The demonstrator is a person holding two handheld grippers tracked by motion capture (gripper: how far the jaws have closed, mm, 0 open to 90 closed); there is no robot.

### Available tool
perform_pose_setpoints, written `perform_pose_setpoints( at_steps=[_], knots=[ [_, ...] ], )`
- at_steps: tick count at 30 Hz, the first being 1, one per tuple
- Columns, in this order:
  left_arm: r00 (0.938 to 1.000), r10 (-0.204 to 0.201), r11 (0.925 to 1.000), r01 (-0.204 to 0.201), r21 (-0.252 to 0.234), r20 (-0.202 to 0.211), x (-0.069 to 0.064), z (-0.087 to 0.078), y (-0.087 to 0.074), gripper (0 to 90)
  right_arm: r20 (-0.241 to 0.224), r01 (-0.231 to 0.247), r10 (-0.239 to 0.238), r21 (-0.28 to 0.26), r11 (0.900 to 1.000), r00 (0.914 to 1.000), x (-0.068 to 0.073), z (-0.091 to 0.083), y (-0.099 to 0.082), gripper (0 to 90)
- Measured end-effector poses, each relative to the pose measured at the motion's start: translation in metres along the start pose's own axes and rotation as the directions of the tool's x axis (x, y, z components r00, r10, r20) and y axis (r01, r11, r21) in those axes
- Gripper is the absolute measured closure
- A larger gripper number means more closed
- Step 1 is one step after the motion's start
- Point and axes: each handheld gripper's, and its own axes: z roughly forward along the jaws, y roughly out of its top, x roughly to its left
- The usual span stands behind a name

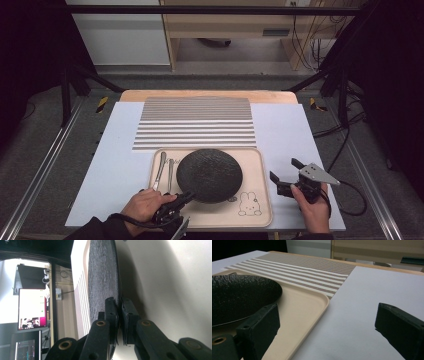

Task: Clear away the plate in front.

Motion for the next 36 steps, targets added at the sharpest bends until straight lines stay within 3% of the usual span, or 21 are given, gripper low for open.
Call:
perform_pose_setpoints(
  at_steps=[18, 28, 36],
  knots=[
    [0.9994, -0.014, 0.9999, 0.013, 0.009, 0.032, -0.006, 0.001, -0.009, 84.9, -0.003, 0.006, -0.006, 0.003, 1.0000, 1.0000, 0.001, 0.001, 0.000, 5.8],
    [0.9981, -0.046, 0.9989, 0.045, 0.013, 0.041, -0.005, 0.000, -0.012, 84.1, -0.006, 0.006, -0.006, 0.007, 1.0000, 1.0000, 0.001, 0.001, 0.000, 5.7],
    [0.9937, -0.063, 0.9979, 0.062, 0.016, 0.093, -0.004, 0.003, -0.009, 81.7, -0.005, 0.006, -0.006, 0.012, 0.9999, 1.0000, 0.001, 0.002, -0.001, 5.7]
  ],
)
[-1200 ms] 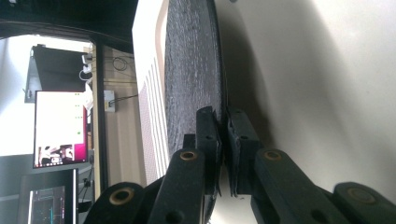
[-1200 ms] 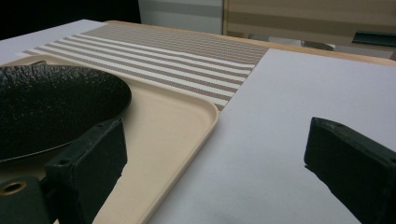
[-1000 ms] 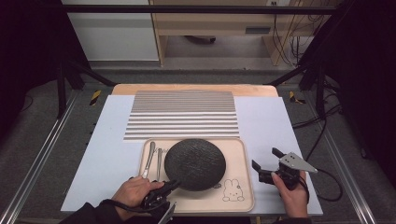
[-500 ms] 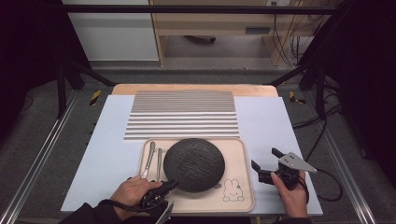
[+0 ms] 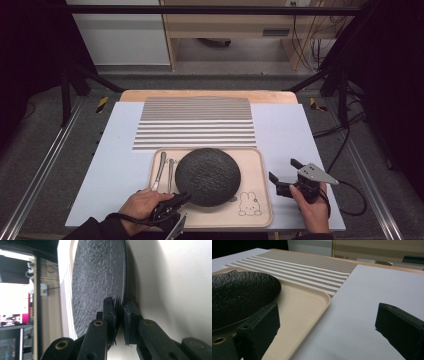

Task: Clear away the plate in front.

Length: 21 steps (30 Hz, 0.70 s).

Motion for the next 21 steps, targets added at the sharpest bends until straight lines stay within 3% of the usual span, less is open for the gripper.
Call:
perform_pose_setpoints(
  at_steps=[4, 9, 16, 21],
  knots=[
    [0.9998, -0.008, 0.9999, 0.008, 0.010, 0.016, 0.000, 0.002, 0.000, 75.9, -0.002, -0.002, 0.002, -0.005, 1.0000, 1.0000, 0.000, 0.000, 0.000, 5.7],
    [0.9979, -0.065, 0.9978, 0.065, 0.014, 0.006, 0.001, 0.004, -0.001, 60.9, -0.001, -0.002, 0.002, -0.005, 1.0000, 1.0000, -0.001, 0.000, 0.000, 5.7],
    [0.9833, -0.182, 0.9832, 0.182, -0.013, 0.005, 0.007, 0.003, -0.005, 41.8, -0.001, -0.001, 0.001, -0.006, 1.0000, 1.0000, -0.001, -0.001, 0.000, 5.7],
    [0.9726, -0.232, 0.9714, 0.232, -0.048, 0.023, 0.009, 0.001, -0.006, 27.6, -0.002, -0.002, 0.002, -0.004, 1.0000, 1.0000, -0.001, 0.000, 0.000, 5.7]
  ],
)
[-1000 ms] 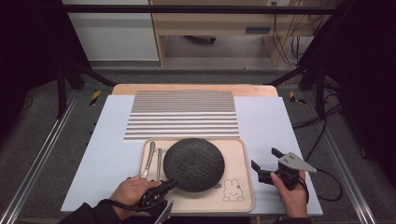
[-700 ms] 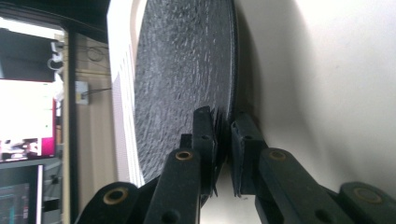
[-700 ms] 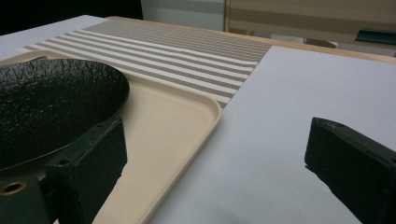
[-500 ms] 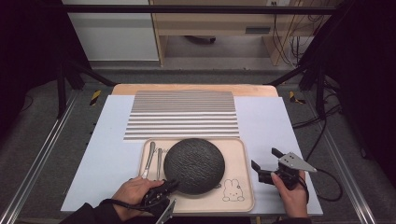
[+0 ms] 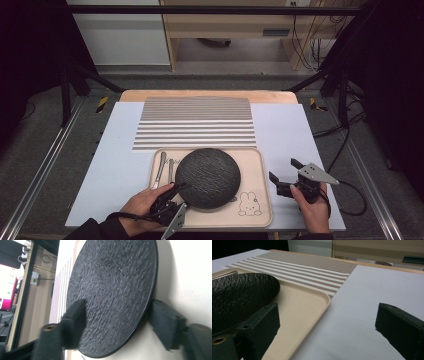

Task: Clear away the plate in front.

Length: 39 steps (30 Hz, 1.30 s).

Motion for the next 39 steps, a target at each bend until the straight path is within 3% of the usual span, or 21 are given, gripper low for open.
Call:
perform_pose_setpoints(
  at_steps=[7, 12, 21, 32, 39],
  knots=[
    [0.9994, -0.034, 0.9992, 0.034, -0.019, 0.005, 0.001, -0.003, 0.003, 18.9, 0.001, 0.001, -0.001, -0.001, 1.0000, 1.0000, 0.000, 0.000, 0.000, 5.7],
    [0.9998, -0.017, 0.9985, 0.017, -0.051, 0.014, 0.001, -0.006, 0.009, 16.7, 0.001, 0.000, 0.000, -0.001, 1.0000, 1.0000, 0.000, 0.000, 0.000, 5.7],
    [0.9992, -0.026, 0.9942, 0.029, -0.104, 0.029, 0.003, -0.009, 0.018, 12.1, 0.001, 0.001, -0.001, -0.002, 1.0000, 1.0000, 0.000, 0.000, 0.000, 5.7],
    [0.9893, -0.141, 0.9739, 0.145, -0.174, 0.035, 0.016, -0.013, 0.027, 8.3, 0.001, 0.001, -0.001, -0.002, 1.0000, 1.0000, 0.000, -0.001, 0.000, 5.6],
    [0.9892, -0.145, 0.9724, 0.147, -0.181, 0.022, 0.020, -0.011, 0.030, 7.1, 0.001, 0.002, -0.002, -0.004, 1.0000, 1.0000, 0.000, -0.001, 0.000, 5.6]
  ],
)
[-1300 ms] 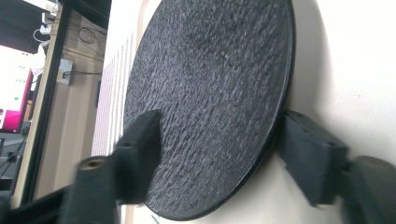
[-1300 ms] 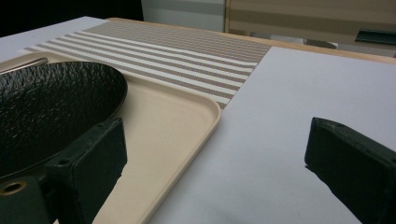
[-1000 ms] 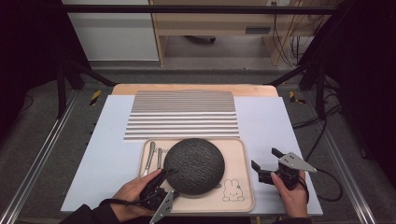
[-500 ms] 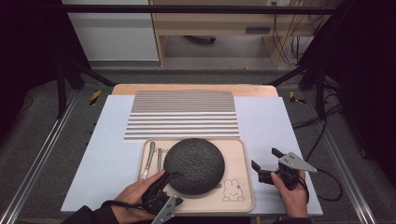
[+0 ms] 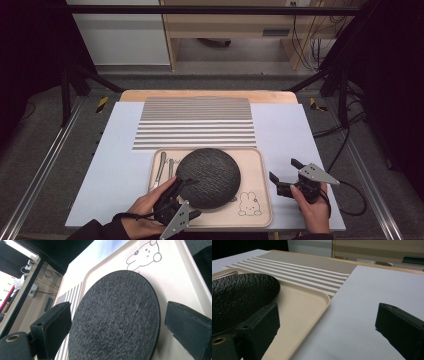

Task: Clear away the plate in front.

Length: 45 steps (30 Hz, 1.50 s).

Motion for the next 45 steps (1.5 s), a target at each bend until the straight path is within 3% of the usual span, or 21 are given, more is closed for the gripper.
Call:
perform_pose_setpoints(
  at_steps=[17, 25, 45],
  knots=[
    [0.9975, 0.061, 0.9981, -0.060, 0.012, -0.037, 0.004, 0.005, 0.005, 6.7, 0.000, 0.000, 0.000, -0.002, 1.0000, 1.0000, 0.000, 0.000, 0.000, 5.3],
    [0.9967, 0.067, 0.9978, -0.066, 0.010, -0.047, 0.005, 0.007, 0.007, 6.7, 0.000, 0.000, 0.000, -0.003, 1.0000, 1.0000, 0.000, 0.000, 0.000, 5.2],
    [0.9949, 0.017, 0.9998, -0.017, 0.009, -0.100, 0.017, 0.012, 0.005, 7.0, -0.007, -0.005, 0.005, -0.005, 1.0000, 1.0000, 0.000, -0.001, 0.001, 4.4]
  ],
)
